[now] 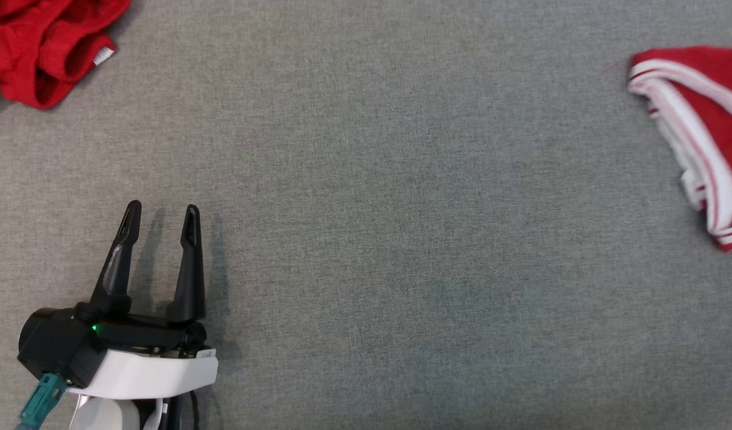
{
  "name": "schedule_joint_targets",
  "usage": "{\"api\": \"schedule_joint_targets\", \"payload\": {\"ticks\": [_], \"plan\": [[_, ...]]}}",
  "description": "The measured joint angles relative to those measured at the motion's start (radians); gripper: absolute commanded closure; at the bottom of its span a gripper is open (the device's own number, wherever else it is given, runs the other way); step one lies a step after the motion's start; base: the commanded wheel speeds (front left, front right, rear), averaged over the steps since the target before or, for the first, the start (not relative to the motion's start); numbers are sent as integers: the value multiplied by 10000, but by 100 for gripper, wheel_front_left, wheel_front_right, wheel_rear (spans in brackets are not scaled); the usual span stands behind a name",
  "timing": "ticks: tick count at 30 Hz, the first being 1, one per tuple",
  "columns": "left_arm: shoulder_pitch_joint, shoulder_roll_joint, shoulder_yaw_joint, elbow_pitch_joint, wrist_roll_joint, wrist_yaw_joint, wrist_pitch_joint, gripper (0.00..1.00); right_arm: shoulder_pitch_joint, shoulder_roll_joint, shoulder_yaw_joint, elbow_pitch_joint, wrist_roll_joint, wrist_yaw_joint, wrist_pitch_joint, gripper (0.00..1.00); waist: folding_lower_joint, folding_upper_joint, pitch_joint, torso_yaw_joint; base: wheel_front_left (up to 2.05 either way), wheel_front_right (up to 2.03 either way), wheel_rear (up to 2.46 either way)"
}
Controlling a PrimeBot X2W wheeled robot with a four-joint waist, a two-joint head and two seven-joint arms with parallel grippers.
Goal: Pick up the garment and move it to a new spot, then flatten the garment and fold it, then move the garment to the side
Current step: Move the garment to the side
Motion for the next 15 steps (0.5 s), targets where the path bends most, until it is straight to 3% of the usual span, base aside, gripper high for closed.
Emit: {"api": "schedule_joint_targets", "payload": {"ticks": [7, 8, 9, 10, 15], "plan": [[-12, 0, 61, -48, 17, 4, 0, 0, -494, -155, -1329, 1592, -1421, 0, -100, 100, 0, 0, 215, -45, 0, 0, 0], [-13, -6, 58, -27, 17, 4, 0, 0, -536, -94, -1553, 1808, -1618, 0, -146, 93, 0, 0, 193, -58, 0, 0, 0], [-13, -2, 56, -2, 17, 6, 0, 0, -576, -4, -1732, 1973, -1885, 0, -247, 53, 0, 0, 164, -77, 0, 0, 0], [-14, 0, 48, 23, 17, 19, 0, 0, -617, 125, -1960, 2138, -2042, 0, -328, 1, 0, 0, 130, -97, 0, 0, 0], [-10, -2, 46, 121, -17, 84, 0, 0, -651, 708, -2560, 2199, -3404, -2, -1243, 0, 0, 0, -232, -202, 0, 0, 0]]}}
